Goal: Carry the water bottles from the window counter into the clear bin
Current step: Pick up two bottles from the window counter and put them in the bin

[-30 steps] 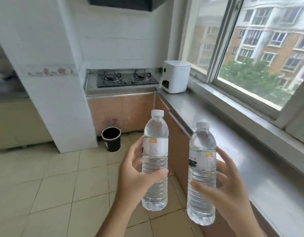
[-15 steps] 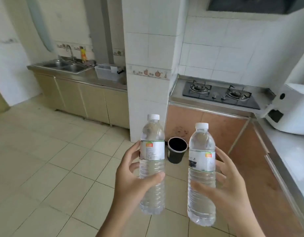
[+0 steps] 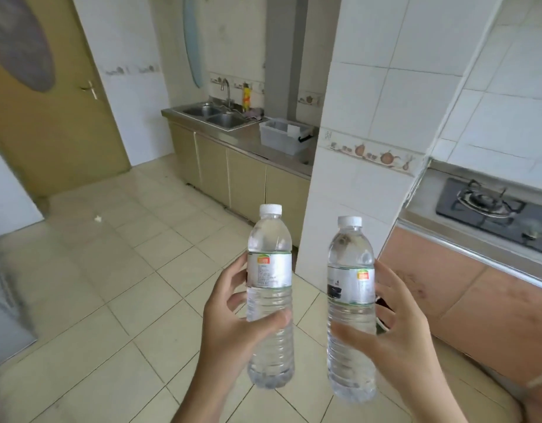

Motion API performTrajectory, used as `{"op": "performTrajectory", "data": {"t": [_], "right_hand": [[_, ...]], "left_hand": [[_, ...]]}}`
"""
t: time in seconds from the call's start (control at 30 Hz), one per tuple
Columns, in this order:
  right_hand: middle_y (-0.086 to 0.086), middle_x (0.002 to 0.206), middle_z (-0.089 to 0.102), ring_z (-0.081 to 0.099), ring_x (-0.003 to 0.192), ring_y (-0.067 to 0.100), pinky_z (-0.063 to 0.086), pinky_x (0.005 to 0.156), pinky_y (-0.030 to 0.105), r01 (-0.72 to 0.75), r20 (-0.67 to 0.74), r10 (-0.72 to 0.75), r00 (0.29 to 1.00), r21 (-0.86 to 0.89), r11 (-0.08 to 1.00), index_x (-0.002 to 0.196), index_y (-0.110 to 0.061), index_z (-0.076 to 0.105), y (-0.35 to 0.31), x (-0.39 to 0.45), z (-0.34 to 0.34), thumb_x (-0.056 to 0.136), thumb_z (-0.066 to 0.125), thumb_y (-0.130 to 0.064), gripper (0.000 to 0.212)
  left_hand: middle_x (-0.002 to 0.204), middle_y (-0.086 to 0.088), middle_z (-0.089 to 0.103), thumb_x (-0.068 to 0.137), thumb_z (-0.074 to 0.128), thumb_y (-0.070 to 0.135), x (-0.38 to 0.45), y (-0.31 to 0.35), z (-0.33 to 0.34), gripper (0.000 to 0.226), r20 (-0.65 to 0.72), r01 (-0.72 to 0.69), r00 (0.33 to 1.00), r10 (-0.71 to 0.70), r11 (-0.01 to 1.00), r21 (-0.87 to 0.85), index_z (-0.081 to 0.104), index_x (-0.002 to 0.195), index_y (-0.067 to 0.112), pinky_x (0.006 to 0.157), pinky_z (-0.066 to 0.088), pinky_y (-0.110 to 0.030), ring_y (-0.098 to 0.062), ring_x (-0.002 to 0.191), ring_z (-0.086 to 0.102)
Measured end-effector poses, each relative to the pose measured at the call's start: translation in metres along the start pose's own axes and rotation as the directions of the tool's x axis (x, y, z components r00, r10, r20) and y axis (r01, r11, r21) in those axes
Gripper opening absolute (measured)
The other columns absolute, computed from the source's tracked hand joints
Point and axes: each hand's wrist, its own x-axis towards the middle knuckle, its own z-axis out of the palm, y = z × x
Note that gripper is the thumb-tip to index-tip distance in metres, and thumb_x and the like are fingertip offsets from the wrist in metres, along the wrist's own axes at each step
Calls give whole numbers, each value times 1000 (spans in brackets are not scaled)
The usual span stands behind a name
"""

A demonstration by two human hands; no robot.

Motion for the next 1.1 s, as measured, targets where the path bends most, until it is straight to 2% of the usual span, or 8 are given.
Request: {"op": "performTrajectory", "data": {"t": [0.17,0.27,0.37,0.5,0.6,0.77,0.93,1.1], "right_hand": [[-23,109,61,62,93,-10,51,61,11,0,31,0,1000,6,1000,123,-58,42,6,92,61,54,91,-7,99],[-24,108,61,61,92,-12,51,60,14,-5,24,5,1000,8,1000,119,-61,40,4,148,95,55,91,-8,98],[-27,108,61,60,94,-14,50,71,23,-15,8,15,1000,-5,1000,120,-62,41,1,198,124,54,91,-12,97],[-36,103,61,60,93,-15,49,70,23,-35,-12,35,999,-2,999,121,-60,41,3,258,155,56,91,-9,96],[-27,107,63,60,92,-14,50,69,23,-48,-9,48,999,-11,999,116,-63,41,7,303,172,55,91,-9,96],[-19,111,63,62,92,-10,51,70,25,-45,16,45,999,-19,999,120,-58,42,23,390,196,54,91,-5,98],[-19,111,64,65,95,-1,54,78,34,-24,41,25,999,-29,999,113,-67,44,44,497,216,53,90,-4,98],[-23,105,62,62,88,-14,52,76,30,-11,96,16,995,-50,999,118,-59,42,50,609,233,53,91,-6,98]], "left_hand": [[114,27,67,44,91,19,97,-16,-23,85,-62,1,998,-1,1000,4,58,108,65,80,51,-25,8,99,63],[114,28,66,43,90,20,164,-22,-37,85,-67,3,998,-2,1000,15,57,110,62,77,48,-21,10,98,62],[115,27,66,45,89,20,224,-23,-50,85,-51,1,999,0,1000,26,57,112,60,78,50,-24,8,98,63],[114,22,68,45,88,20,294,-27,-60,83,-40,-2,999,4,999,38,57,113,58,67,52,-13,7,94,64],[113,24,67,45,88,20,342,-34,-62,83,-26,12,1000,-11,999,38,57,109,62,64,51,-12,8,93,64],[114,25,67,44,88,20,427,-51,-48,84,-26,22,999,-21,999,47,56,107,66,73,51,-20,8,95,64],[121,23,65,45,90,22,525,-73,-25,88,-53,43,998,-40,998,53,54,111,67,84,55,-32,6,101,63],[115,33,64,45,90,22,626,-81,-5,87,-104,63,993,-56,996,66,53,108,70,87,54,-31,10,98,62]]}}
